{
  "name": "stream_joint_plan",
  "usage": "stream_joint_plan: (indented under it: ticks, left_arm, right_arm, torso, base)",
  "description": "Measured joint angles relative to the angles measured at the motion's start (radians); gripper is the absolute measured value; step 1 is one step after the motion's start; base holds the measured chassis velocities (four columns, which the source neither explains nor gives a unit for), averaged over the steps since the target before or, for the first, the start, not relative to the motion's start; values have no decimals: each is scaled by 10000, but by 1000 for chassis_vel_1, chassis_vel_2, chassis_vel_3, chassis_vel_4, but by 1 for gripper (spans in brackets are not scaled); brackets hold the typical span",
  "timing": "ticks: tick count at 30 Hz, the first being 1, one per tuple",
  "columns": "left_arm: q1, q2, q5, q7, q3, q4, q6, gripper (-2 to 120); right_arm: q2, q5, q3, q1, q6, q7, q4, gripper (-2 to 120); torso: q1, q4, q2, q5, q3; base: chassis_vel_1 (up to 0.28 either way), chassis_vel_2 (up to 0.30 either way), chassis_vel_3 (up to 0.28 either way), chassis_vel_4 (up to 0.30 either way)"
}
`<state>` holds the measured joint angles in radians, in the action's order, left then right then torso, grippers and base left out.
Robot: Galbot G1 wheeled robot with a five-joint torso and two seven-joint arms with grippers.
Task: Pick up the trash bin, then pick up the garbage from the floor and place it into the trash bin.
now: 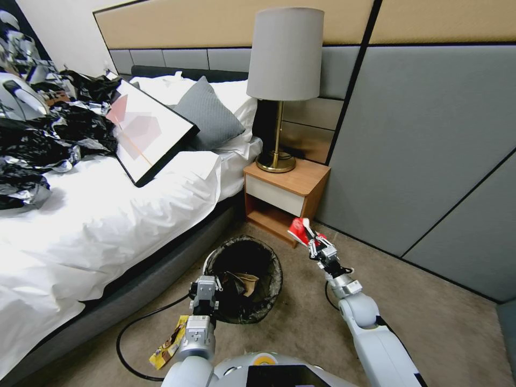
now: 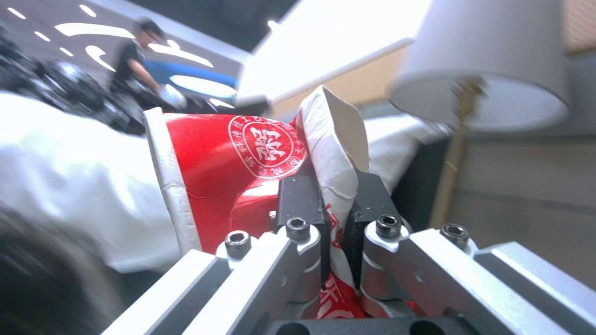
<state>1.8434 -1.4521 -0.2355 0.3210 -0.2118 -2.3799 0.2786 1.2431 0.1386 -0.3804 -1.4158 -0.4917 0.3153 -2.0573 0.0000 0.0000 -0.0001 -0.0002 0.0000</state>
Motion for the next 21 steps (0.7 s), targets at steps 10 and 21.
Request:
stream_joint_plan:
  ticks: [10, 21]
  left_arm:
    - [-50, -12, -10, -12, 150, 48, 7, 0]
    - [-54, -39, -46, -16, 202, 49, 12, 0]
  right_arm:
    - [-122, -1027, 1786, -441, 76, -189, 12, 1]
    - [128, -1592, 2202, -317, -187, -316, 1441, 1]
  torso:
    - [0, 0, 0, 2, 0]
    - [0, 0, 0, 1, 0]
  base:
    - [0, 0, 0, 0]
    - [0, 0, 0, 0]
